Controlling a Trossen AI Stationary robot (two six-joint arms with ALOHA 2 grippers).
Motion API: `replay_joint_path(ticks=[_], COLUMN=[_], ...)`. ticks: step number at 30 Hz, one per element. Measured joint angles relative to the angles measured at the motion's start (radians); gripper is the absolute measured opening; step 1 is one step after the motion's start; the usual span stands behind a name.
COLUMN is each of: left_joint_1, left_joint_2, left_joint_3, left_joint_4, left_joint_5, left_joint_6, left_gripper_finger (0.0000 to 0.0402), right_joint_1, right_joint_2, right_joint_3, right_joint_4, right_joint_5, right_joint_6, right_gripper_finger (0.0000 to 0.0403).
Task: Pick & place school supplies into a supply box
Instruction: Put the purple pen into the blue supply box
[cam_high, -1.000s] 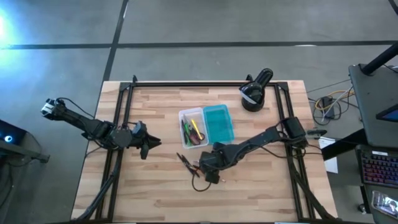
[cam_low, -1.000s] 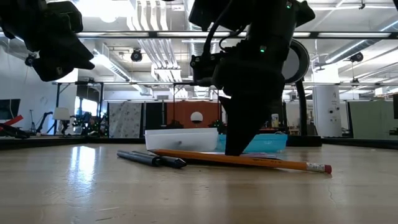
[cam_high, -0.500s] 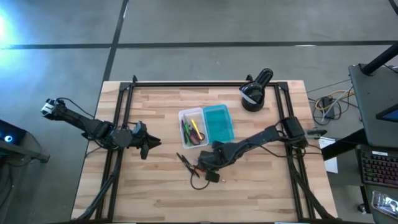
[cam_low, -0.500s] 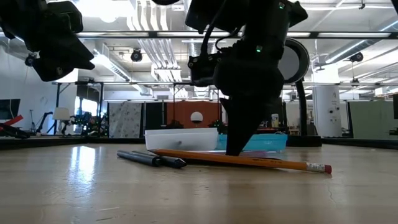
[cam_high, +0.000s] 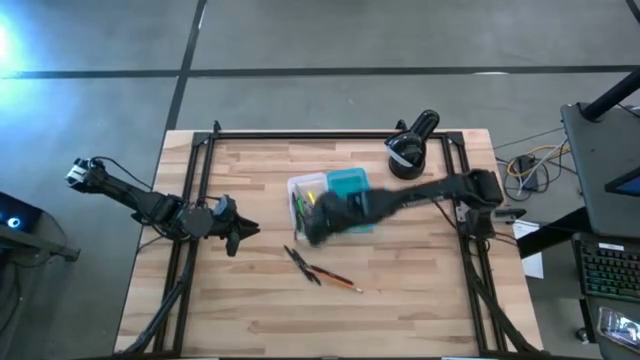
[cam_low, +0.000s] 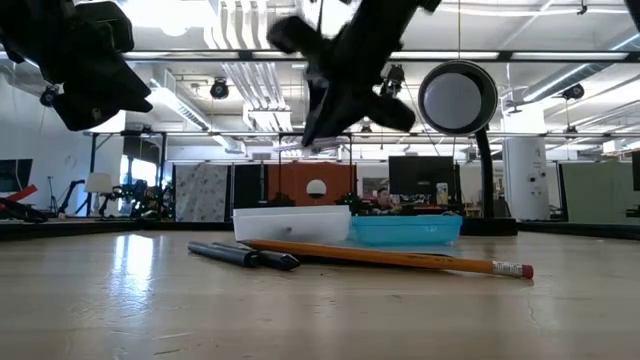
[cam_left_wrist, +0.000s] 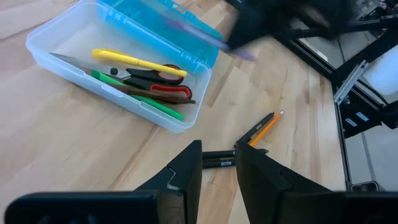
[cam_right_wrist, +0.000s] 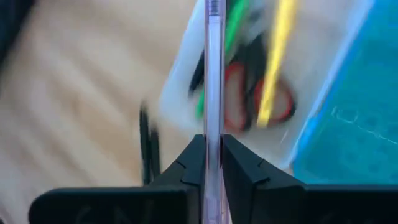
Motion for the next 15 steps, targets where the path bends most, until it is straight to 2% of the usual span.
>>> replay_joint_path(ticks=[2,8,13,15], left_joint_1=[0.0,0.0,0.0,0.0], left_joint_2=[0.0,0.003,0.003,0.003], left_joint_3=[0.0,0.0,0.0,0.0], left_joint_4=[0.001,0.002,0.003,0.003], left_joint_5=[0.0,0.0,0.0,0.0], left_joint_6=[-0.001,-0.021,-0.051,-0.057], left_gripper_finger=[0.008,0.008,0.008,0.008], right_joint_1=[-0.049,-0.096,-0.102,-0.08], right_joint_2=[0.018,0.102,0.108,0.088], right_joint_3=[-0.004,-0.004,-0.001,0.0], right_joint_4=[0.044,0.148,0.122,0.121], right_joint_5=[-0.008,-0.067,-0.049,-0.028], right_joint_6=[0.075,0.092,0.034,-0.105], right_gripper_finger=[0.0031,0.0066,0.0117,0.0137])
